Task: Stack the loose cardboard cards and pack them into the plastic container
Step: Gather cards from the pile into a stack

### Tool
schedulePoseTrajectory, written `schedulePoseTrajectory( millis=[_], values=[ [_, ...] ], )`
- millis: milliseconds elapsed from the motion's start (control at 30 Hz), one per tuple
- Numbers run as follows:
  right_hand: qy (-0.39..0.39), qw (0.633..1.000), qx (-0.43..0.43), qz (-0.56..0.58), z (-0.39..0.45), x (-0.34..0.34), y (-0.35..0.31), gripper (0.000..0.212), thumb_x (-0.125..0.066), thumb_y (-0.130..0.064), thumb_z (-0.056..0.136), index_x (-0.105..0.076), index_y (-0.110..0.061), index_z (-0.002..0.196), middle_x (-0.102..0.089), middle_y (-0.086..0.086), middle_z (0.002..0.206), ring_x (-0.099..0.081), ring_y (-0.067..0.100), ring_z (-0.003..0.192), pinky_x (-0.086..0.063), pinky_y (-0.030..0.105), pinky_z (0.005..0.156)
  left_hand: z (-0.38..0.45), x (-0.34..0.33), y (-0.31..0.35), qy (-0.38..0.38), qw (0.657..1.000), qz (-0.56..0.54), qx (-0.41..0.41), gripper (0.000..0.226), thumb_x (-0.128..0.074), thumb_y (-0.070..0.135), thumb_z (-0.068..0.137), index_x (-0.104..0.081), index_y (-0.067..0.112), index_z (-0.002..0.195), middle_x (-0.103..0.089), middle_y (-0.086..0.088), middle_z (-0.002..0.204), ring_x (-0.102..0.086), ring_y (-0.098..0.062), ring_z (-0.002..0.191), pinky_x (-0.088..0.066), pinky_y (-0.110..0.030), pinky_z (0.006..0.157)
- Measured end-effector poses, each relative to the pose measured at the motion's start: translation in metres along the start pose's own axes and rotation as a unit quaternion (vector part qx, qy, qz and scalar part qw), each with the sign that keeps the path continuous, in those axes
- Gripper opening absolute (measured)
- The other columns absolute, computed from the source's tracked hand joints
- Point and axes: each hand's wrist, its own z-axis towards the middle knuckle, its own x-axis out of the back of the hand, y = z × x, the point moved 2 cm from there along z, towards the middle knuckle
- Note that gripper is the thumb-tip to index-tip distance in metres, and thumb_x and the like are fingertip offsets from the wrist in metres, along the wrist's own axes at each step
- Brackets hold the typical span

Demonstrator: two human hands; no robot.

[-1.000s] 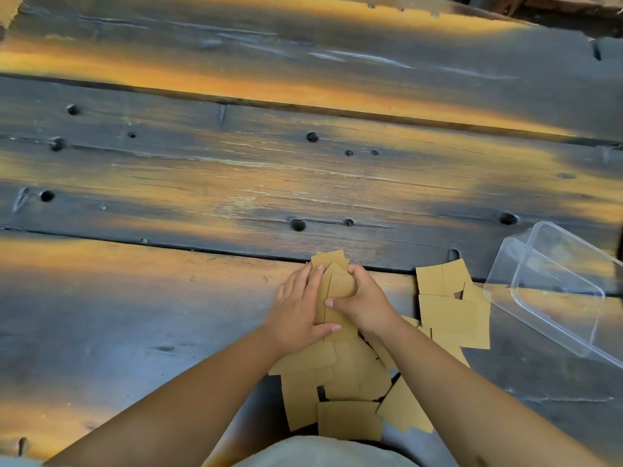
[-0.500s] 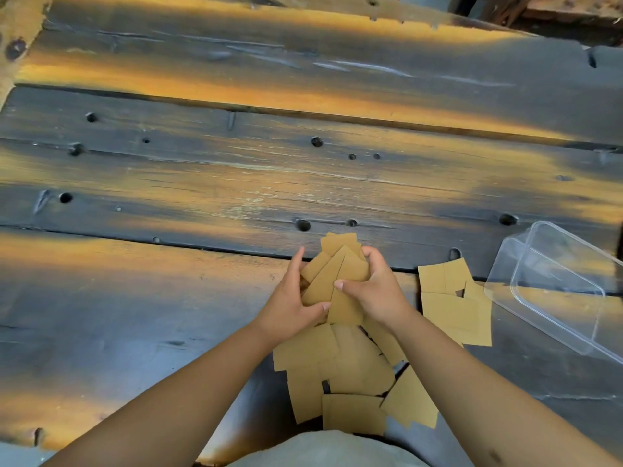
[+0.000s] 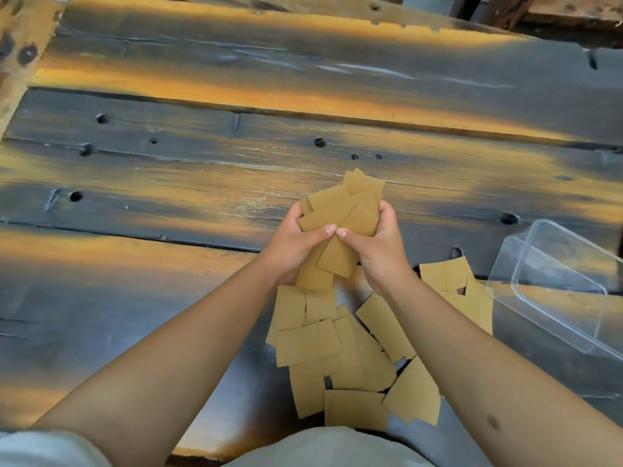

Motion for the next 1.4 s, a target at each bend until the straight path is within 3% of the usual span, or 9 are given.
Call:
schedulePoseTrajectory(
  millis=[167,267,467,633,833,967,1067,1200,1400],
  values=[
    [0.031,0.999,-0.002,-0.010,0.003,0.013,-0.004,0.054,-0.077,-0.002,0.075,-0.051,-0.025,0.115,-0.069,0.005,0.110,-0.068,0.022,0.100,-0.056,0.050,0.083,0.010,-0.028,-0.001,-0.003,0.988,-0.154,0.002,0.031,-0.069,0.021,0.086,-0.057,0.018,0.115,-0.069,-0.012,0.114,-0.065,-0.029,0.106,-0.055,-0.045,0.079],
    [0.033,0.997,0.025,-0.062,0.006,0.023,-0.013,0.049,-0.077,0.001,0.074,-0.054,-0.028,0.107,-0.071,-0.003,0.099,-0.069,0.010,0.089,-0.058,0.034,0.072,0.014,-0.037,-0.010,-0.005,0.982,-0.189,0.021,0.032,-0.063,0.021,0.091,-0.055,0.015,0.120,-0.065,-0.015,0.121,-0.061,-0.031,0.114,-0.052,-0.049,0.090],
    [0.052,0.965,0.097,-0.236,0.029,0.036,-0.040,0.047,-0.079,-0.017,0.075,-0.050,-0.043,0.101,-0.064,-0.020,0.095,-0.060,-0.010,0.086,-0.050,0.013,0.073,0.037,-0.018,0.023,0.010,0.998,0.059,-0.025,0.069,-0.068,0.037,0.085,-0.031,0.033,0.143,-0.051,0.001,0.135,-0.051,-0.014,0.124,-0.041,-0.038,0.103],
    [0.045,0.947,0.138,-0.287,0.053,0.034,-0.041,0.048,-0.077,-0.019,0.075,-0.053,-0.037,0.113,-0.063,-0.020,0.097,-0.060,-0.004,0.090,-0.049,0.020,0.079,0.059,-0.010,0.059,-0.030,0.939,0.320,-0.124,0.081,-0.081,0.042,0.070,-0.033,0.046,0.135,-0.049,0.017,0.132,-0.040,0.009,0.125,-0.033,-0.007,0.093],
    [0.034,0.960,0.096,-0.262,0.064,0.036,-0.005,0.047,-0.079,-0.016,0.075,-0.056,-0.026,0.115,-0.065,-0.008,0.101,-0.062,0.012,0.095,-0.052,0.030,0.083,0.079,-0.013,0.028,-0.097,0.924,0.366,-0.062,0.059,-0.081,0.018,0.075,-0.051,0.020,0.126,-0.065,0.010,0.111,-0.063,-0.002,0.097,-0.050,-0.015,0.077],
    [0.028,0.954,0.076,-0.289,0.064,0.043,0.016,0.041,-0.080,-0.022,0.074,-0.054,-0.036,0.102,-0.062,-0.017,0.094,-0.059,0.007,0.088,-0.045,0.016,0.073,0.083,-0.005,0.007,-0.084,0.912,0.398,-0.051,0.047,-0.080,0.019,0.075,-0.057,0.032,0.114,-0.066,0.019,0.100,-0.061,0.005,0.088,-0.044,-0.008,0.069],
    [0.021,0.949,0.065,-0.306,0.064,0.049,0.030,0.041,-0.079,-0.023,0.076,-0.054,-0.037,0.105,-0.064,-0.010,0.100,-0.059,0.012,0.093,-0.050,0.029,0.082,0.081,-0.004,-0.002,-0.089,0.905,0.413,-0.047,0.048,-0.080,0.017,0.075,-0.055,0.050,0.099,-0.064,0.031,0.089,-0.058,0.014,0.085,-0.040,-0.004,0.068],
    [0.022,0.939,0.065,-0.337,0.074,0.048,0.033,0.046,-0.076,-0.025,0.078,-0.053,-0.032,0.118,-0.061,-0.004,0.110,-0.056,0.017,0.101,-0.050,0.040,0.089,0.082,-0.004,-0.006,-0.078,0.905,0.416,-0.044,0.052,-0.080,0.020,0.074,-0.050,0.047,0.106,-0.061,0.025,0.094,-0.055,0.018,0.085,-0.039,-0.001,0.067],
    [0.005,0.942,0.071,-0.329,0.071,0.043,0.034,0.069,-0.076,-0.015,0.078,-0.035,-0.048,0.124,-0.053,-0.012,0.111,-0.053,0.011,0.099,-0.048,0.029,0.083,0.077,0.005,-0.011,-0.044,0.930,0.364,-0.023,0.061,-0.083,0.022,0.071,-0.046,0.053,0.108,-0.060,0.024,0.103,-0.055,0.018,0.091,-0.040,-0.001,0.067]
  ],
)
